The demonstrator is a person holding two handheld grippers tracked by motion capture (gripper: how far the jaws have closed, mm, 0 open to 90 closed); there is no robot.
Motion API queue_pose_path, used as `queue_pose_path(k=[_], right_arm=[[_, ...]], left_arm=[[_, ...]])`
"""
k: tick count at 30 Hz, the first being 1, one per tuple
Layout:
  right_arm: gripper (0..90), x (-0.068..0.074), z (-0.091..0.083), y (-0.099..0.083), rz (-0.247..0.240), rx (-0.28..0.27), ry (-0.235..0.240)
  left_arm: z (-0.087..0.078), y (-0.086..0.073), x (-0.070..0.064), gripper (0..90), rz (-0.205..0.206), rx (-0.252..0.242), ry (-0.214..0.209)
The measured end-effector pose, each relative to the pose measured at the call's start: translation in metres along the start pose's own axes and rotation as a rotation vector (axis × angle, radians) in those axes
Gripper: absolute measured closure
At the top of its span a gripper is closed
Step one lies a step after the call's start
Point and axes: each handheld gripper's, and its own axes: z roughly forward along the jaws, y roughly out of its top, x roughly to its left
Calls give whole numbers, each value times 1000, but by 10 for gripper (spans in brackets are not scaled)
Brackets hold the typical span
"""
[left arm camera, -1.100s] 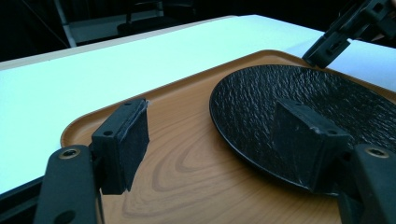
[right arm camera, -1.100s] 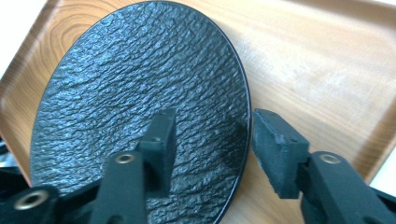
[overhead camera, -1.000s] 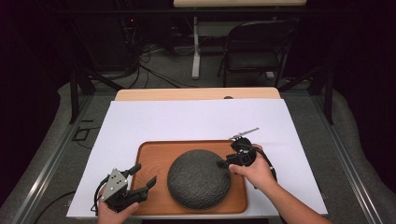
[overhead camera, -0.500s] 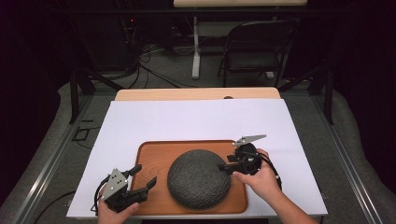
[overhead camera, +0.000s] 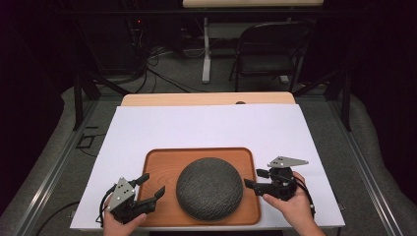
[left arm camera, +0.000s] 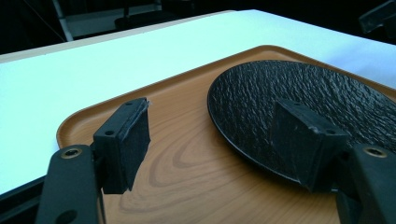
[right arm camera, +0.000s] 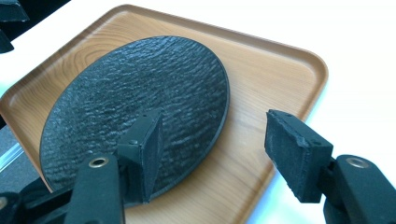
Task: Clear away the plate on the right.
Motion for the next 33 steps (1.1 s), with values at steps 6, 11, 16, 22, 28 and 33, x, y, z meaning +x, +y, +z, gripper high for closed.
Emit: queue_pose_path(k=[6, 11, 16, 22, 28, 33], right_arm=[[353, -6, -8, -13, 7, -29, -17], [351, -10, -11, -26, 7, -46, -40], [349, -13, -9, -35, 30, -77, -51], [353, -14, 0, -43, 65, -81, -35], [355, -13, 5, -46, 56, -67, -49], [359, -16, 6, -47, 74, -66, -52]], left_arm=[[0, 0, 0, 285, 0, 1, 2], [1, 0, 0, 285, 7, 6, -4], [1, 0, 0, 285, 7, 7, -8], [1, 0, 0, 285, 8, 12, -12], [1, 0, 0, 285, 8, 13, -13], [2, 0, 0, 285, 6, 14, -12]])
